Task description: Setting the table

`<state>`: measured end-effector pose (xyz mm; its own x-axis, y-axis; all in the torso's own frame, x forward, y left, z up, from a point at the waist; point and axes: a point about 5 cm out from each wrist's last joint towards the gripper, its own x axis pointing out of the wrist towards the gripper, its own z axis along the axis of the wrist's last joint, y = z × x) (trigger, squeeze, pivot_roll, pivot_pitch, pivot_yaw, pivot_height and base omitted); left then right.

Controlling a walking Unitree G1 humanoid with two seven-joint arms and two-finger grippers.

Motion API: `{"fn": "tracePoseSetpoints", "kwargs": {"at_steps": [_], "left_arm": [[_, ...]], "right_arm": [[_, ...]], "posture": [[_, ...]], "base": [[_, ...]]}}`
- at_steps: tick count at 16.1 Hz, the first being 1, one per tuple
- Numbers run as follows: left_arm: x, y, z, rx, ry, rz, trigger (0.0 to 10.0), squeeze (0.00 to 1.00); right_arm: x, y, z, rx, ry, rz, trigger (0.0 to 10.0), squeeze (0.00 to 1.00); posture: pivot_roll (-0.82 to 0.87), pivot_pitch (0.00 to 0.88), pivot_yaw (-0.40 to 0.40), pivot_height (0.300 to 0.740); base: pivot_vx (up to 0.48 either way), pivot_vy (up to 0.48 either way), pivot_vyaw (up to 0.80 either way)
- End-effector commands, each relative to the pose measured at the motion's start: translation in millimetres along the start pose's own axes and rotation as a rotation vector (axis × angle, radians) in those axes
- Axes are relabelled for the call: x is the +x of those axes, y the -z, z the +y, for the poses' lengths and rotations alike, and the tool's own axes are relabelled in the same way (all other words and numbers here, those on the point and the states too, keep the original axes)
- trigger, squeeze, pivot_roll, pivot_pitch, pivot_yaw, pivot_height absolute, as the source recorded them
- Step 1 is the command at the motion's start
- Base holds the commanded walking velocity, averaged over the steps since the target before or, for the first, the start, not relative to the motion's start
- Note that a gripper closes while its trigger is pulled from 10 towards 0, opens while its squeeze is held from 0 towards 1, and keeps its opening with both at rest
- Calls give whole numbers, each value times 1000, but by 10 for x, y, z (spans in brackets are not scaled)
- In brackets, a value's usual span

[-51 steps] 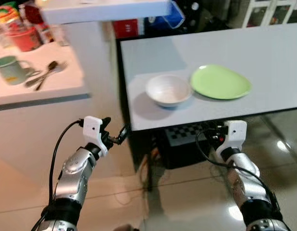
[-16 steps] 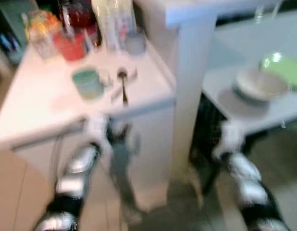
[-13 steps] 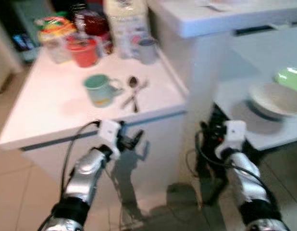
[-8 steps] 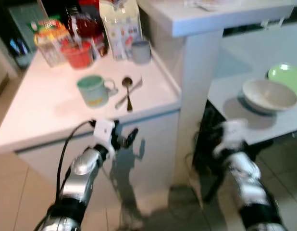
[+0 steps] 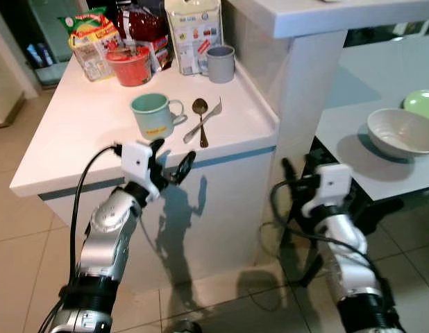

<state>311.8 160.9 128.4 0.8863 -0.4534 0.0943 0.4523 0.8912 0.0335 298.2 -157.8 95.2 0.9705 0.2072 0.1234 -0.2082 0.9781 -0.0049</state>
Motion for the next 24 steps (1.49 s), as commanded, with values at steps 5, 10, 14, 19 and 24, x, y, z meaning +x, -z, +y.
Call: {"fn": "tracePoseSetpoints", "kwargs": {"at_steps": [5,10,14,19,24], "left_arm": [[137,-158,4,70,36,30,10000,0],[267,-169,42,91,50,75,10000,0],[413,-149,71,121,86,144,10000,0],[612,-306,226,137,55,164,10000,0],[833,-518,270,180,69,165,10000,0]], "right_arm": [[88,-101,69,-5,-9,-29,10000,0],[131,-184,76,-9,-8,-61,10000,0],[188,-282,91,-8,-11,-93,10000,0],[185,-348,122,1,-10,-118,10000,0],[142,-343,146,9,-8,-112,10000,0]], "posture": [[17,0,89,740],[11,0,92,740],[10,0,95,740],[1,0,106,740],[-9,0,114,740]], "base": [[0,0,0],[0,0,0],[0,0,0],[0,0,0],[0,0,0]]}}
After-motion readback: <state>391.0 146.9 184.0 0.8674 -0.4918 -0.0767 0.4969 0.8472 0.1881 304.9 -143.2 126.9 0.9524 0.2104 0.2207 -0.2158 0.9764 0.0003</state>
